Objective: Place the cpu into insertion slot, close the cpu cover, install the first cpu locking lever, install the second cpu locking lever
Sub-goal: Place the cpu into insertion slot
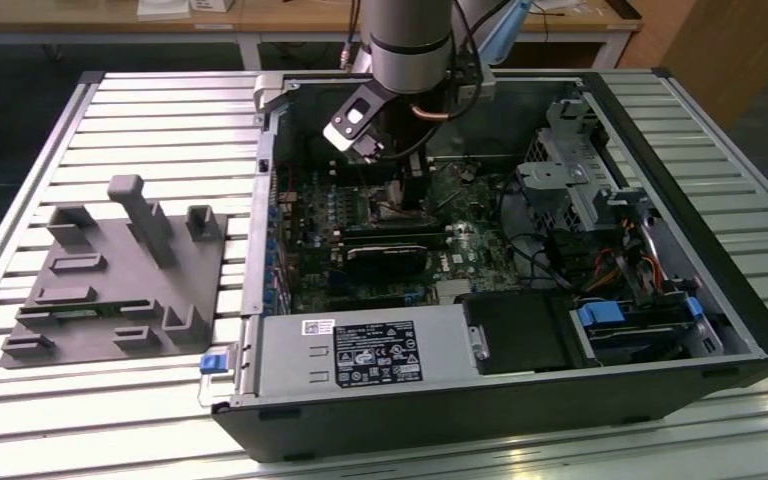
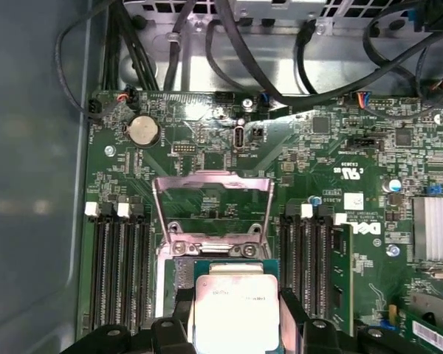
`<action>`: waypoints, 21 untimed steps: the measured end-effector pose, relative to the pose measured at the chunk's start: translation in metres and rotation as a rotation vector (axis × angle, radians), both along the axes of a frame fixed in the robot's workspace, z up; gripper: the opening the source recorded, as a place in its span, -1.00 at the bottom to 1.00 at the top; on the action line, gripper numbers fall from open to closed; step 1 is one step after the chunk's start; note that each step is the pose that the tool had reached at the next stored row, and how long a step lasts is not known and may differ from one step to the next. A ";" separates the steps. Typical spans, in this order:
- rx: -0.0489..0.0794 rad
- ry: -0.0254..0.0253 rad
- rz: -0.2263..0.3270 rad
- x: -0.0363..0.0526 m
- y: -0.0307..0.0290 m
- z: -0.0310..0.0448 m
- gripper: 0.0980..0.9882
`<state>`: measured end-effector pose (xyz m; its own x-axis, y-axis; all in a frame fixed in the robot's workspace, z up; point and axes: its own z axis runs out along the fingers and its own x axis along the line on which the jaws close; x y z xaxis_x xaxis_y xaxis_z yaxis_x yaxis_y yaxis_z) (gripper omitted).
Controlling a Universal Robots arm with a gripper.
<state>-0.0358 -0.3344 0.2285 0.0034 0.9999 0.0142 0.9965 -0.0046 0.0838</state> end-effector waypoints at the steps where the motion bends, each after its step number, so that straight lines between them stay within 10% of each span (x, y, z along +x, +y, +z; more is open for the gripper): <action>1: 0.000 0.0000 0.000 0.0000 0.0009 -0.0007 -0.01; 21: -0.005 0.0001 -0.013 -0.0062 0.0079 -0.0177 -0.01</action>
<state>-0.0419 -0.3264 0.2108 0.0163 0.9998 0.0091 0.9963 -0.0170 0.0837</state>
